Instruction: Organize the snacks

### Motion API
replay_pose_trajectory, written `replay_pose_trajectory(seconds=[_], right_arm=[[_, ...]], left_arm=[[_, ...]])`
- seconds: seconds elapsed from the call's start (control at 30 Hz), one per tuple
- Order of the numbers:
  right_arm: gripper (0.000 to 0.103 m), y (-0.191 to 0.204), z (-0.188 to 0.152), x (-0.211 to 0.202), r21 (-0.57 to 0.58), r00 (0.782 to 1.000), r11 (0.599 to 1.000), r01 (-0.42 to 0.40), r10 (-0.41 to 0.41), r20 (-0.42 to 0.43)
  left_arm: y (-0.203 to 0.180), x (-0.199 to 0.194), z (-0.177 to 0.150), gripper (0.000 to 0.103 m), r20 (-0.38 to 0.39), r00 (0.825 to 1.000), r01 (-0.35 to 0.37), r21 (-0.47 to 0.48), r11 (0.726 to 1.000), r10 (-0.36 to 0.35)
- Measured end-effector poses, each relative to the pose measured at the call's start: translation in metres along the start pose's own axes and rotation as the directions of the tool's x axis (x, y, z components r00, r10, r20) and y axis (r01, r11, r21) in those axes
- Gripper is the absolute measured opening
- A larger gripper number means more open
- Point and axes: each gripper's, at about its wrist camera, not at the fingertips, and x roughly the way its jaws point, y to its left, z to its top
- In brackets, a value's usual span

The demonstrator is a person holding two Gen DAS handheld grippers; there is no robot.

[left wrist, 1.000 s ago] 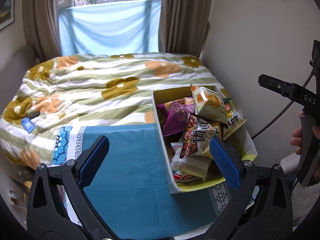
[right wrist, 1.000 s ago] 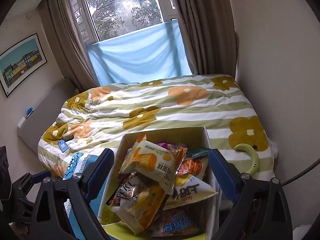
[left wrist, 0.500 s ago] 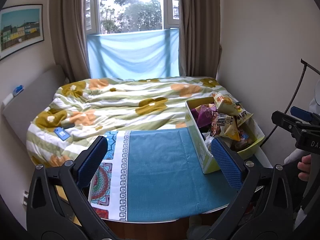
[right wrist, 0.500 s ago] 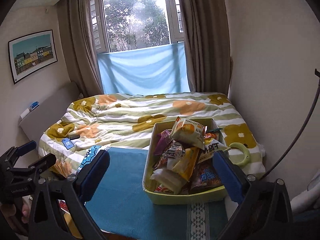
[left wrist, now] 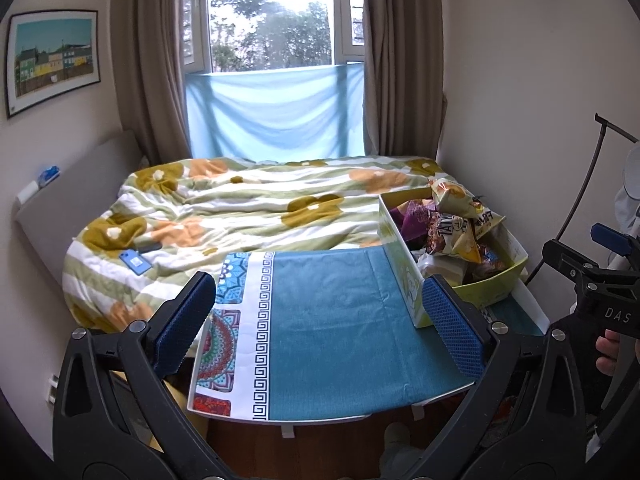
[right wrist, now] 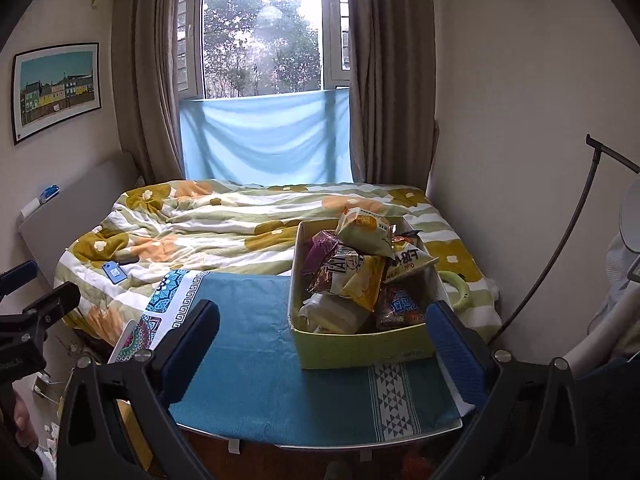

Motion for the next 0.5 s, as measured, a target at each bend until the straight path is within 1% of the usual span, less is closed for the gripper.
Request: replay_pose_trajectory(seconds=[0.2,0.5], right_arm=[[0.103,0.0028,-0.0020,-0.0036,0.002,1.000,1.000,0.008,-0.008,0.003],[0.103,0.0067,-0.0021,-0.0024,-0.003,1.000,1.000,-0.002,0.002,0.002]], left_arm=[[-0.0025,-0.0005,0.0017,0.102,0.009,1.000,0.002,0.005,1.000,-0.002],[0.0003,-0.0008,0.0012,0.102,0.010,1.000,-0.003,-0.006,1.000,0.003]])
